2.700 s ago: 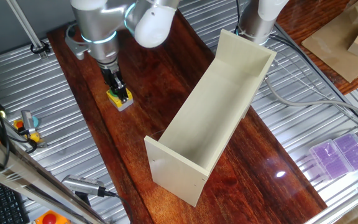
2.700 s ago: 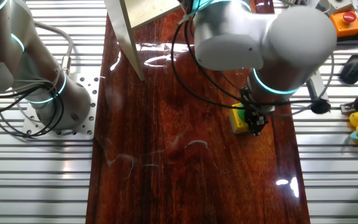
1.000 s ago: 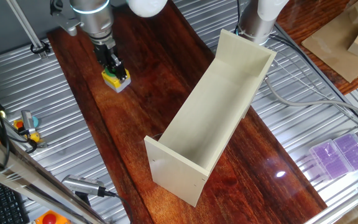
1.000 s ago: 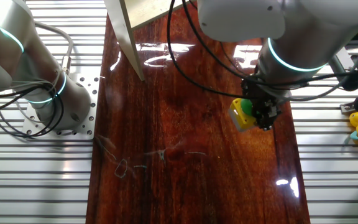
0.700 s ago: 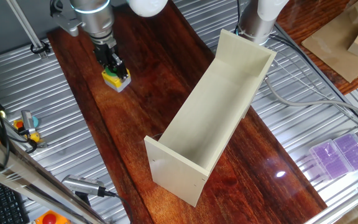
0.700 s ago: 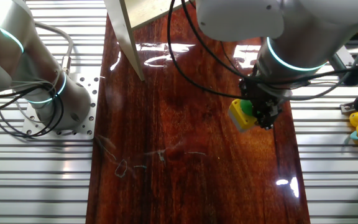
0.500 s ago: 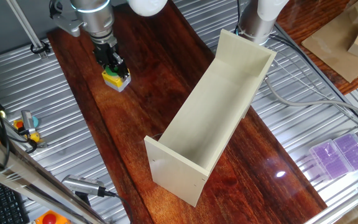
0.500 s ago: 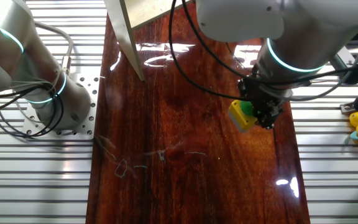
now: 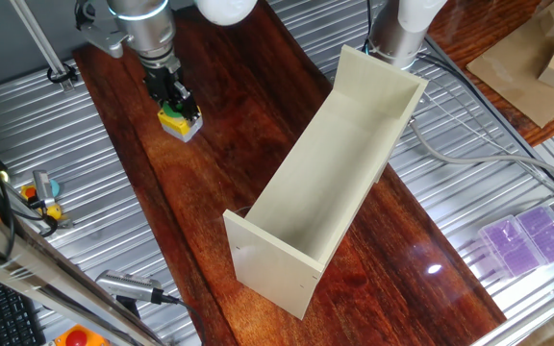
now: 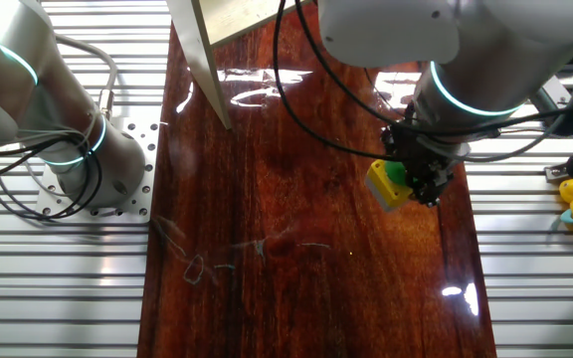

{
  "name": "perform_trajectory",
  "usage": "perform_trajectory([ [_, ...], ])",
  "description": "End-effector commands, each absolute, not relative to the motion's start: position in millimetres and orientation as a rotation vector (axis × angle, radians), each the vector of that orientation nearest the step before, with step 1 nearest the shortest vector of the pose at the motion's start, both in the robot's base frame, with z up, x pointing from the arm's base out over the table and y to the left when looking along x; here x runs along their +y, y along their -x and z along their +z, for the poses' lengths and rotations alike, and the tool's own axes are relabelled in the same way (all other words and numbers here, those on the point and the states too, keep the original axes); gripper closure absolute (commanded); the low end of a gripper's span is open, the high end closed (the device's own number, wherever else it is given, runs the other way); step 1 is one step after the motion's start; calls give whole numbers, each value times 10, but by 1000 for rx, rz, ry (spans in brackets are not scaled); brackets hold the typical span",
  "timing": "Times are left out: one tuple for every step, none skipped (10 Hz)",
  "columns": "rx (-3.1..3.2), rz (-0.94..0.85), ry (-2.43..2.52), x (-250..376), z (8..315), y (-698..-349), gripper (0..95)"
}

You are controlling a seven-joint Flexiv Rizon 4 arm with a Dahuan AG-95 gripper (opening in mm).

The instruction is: Put the object on the shelf

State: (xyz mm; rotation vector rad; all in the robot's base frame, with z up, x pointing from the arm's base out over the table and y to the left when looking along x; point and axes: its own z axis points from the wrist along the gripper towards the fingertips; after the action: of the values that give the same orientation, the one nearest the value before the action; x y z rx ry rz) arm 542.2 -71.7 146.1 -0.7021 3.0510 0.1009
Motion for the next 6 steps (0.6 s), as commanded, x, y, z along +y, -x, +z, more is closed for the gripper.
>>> perform_trajectory([
  [3041,116,695,-690,1390,-5350,950],
  [3040,127,693,-682,1420,-5275,950],
  [3047,135,693,-654,1570,-5228,950],
  [3048,136,693,-646,1606,-5218,950],
  [3083,135,685,-536,1953,-5104,950],
  [3101,131,674,-471,2098,-5044,950],
])
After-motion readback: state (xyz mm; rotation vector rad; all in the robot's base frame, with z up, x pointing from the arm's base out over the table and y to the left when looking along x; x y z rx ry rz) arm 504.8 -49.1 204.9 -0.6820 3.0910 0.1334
